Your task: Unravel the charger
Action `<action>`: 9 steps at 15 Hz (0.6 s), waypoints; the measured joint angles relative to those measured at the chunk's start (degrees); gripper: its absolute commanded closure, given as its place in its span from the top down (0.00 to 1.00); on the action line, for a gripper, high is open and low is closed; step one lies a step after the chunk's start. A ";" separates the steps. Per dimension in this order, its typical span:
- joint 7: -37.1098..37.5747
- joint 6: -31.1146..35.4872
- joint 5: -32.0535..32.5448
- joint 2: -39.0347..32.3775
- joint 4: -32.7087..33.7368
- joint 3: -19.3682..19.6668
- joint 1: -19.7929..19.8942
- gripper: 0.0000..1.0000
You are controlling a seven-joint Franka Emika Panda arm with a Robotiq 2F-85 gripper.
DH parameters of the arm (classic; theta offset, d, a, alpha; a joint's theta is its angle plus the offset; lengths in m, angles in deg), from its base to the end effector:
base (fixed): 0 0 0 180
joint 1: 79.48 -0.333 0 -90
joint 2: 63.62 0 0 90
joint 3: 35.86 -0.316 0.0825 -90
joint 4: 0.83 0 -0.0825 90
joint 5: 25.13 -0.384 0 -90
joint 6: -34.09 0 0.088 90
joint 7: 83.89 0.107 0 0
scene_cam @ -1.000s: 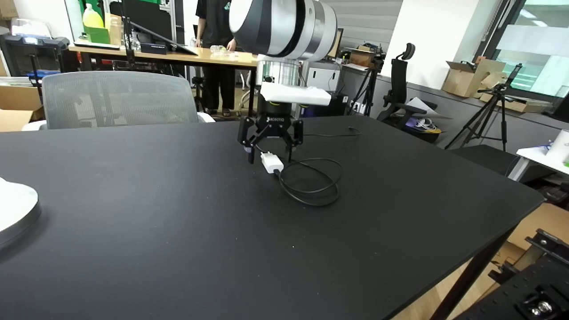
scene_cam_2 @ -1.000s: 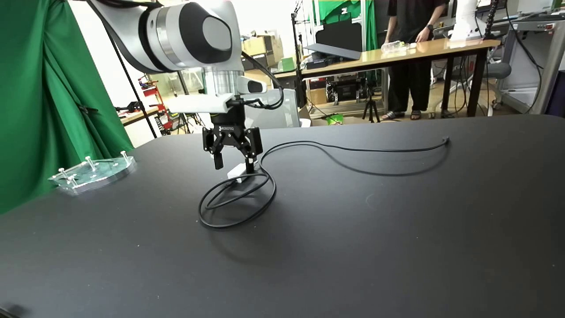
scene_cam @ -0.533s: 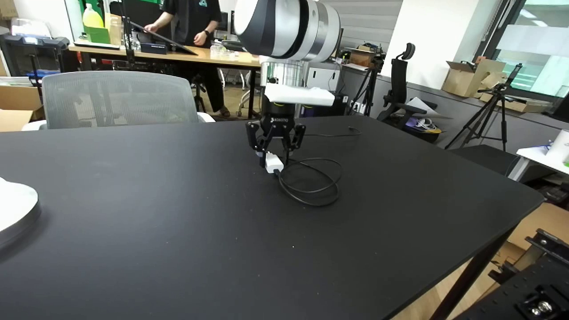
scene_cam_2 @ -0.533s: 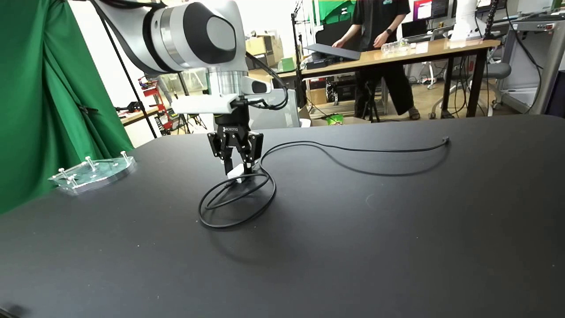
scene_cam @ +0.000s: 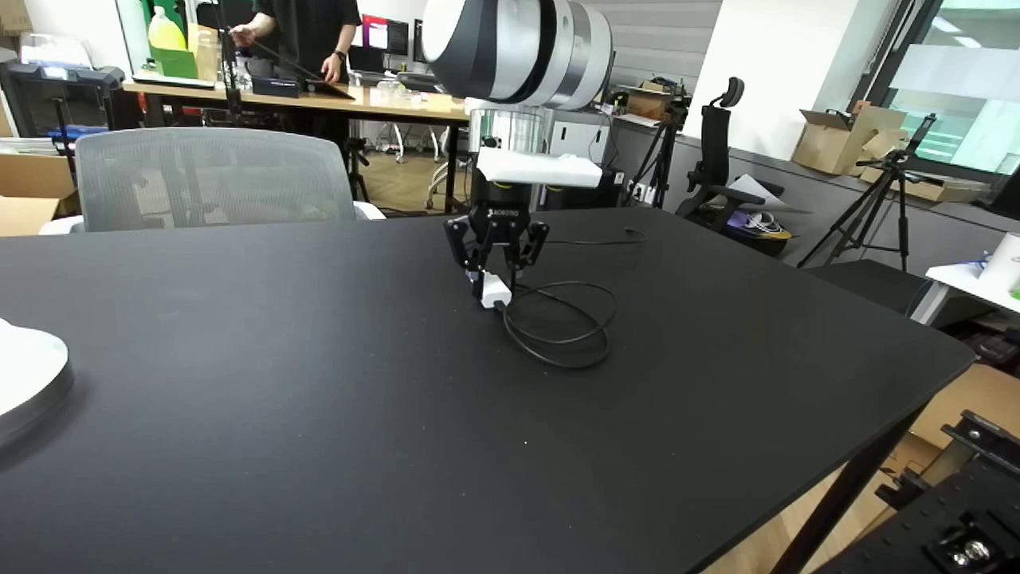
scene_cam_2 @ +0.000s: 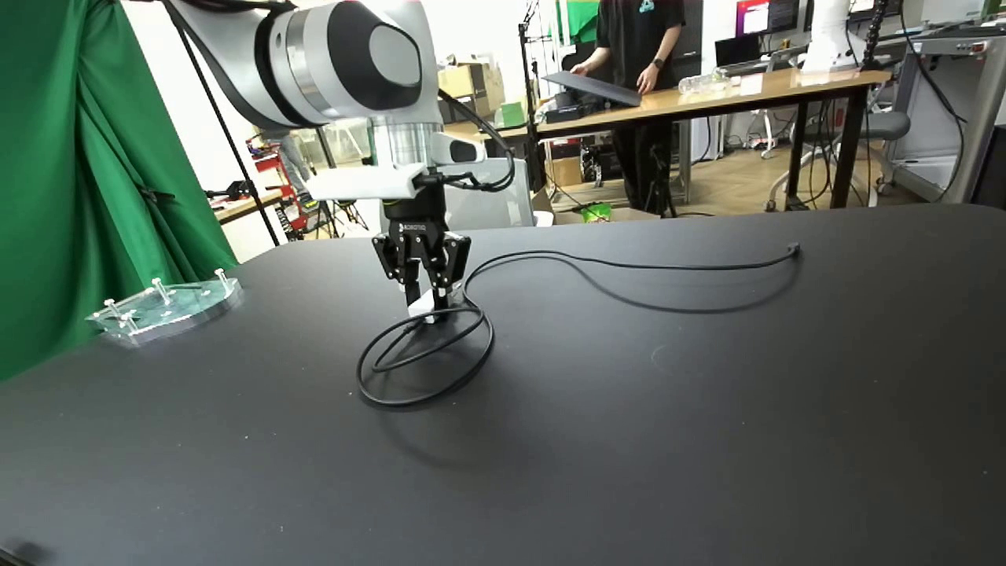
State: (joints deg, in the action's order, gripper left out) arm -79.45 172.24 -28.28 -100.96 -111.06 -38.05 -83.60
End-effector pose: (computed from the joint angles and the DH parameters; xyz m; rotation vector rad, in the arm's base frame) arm 0.5985 0.0664 0.1346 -3.0891 0.0267 0.2616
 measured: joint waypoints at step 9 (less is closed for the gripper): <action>1.17 4.90 7.77 7.80 -4.18 3.26 -3.27 0.43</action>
State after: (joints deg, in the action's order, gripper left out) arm -78.28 177.15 -20.51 -93.16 -115.25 -34.78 -86.88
